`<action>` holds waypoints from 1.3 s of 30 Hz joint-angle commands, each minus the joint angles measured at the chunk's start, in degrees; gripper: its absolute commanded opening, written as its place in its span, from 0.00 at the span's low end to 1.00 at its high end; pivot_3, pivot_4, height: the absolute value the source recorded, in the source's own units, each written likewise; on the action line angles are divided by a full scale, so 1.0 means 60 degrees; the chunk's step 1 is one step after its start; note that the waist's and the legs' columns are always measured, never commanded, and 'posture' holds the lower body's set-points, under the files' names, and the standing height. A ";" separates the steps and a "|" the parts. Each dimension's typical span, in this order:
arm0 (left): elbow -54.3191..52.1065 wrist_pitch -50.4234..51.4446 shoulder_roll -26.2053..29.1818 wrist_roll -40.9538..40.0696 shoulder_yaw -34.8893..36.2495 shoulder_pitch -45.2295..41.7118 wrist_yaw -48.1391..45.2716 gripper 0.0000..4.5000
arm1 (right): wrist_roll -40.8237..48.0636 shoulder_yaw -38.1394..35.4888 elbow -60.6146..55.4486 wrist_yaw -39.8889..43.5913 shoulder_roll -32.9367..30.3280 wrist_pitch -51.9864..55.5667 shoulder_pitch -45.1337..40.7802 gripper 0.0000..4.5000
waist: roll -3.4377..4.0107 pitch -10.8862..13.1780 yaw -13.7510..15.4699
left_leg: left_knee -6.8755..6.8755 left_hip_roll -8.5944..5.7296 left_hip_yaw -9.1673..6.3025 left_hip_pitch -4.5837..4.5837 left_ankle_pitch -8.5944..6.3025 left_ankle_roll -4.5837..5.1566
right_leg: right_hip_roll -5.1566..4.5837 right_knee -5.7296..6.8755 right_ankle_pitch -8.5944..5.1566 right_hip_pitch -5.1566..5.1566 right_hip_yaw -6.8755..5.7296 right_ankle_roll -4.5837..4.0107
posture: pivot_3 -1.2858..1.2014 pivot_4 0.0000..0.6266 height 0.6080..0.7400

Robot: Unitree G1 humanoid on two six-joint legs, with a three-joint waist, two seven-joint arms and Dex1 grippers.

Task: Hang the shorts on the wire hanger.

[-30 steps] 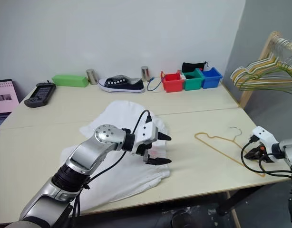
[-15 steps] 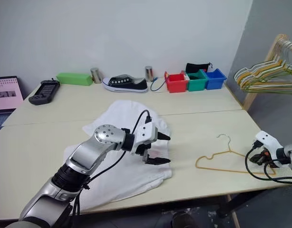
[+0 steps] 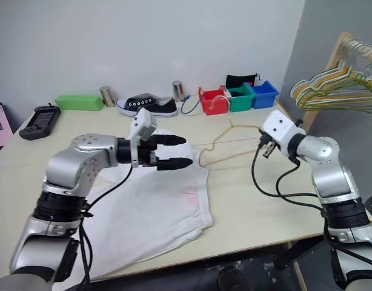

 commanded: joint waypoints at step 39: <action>0.3089 -0.2114 0.1180 0.0729 0.0346 -0.2001 -0.2326 1.00 | -0.0612 -0.0590 0.1272 -0.1469 0.0275 -0.4710 -0.1251 0.00 | 0.0000 -0.0001 -0.0125 | 0.0053 0.0000 -0.0005 0.0040 0.0009 0.0010 | 0.0002 0.0143 -0.0016 -0.0003 0.0001 -0.0028 | 0.39 0.02 1.00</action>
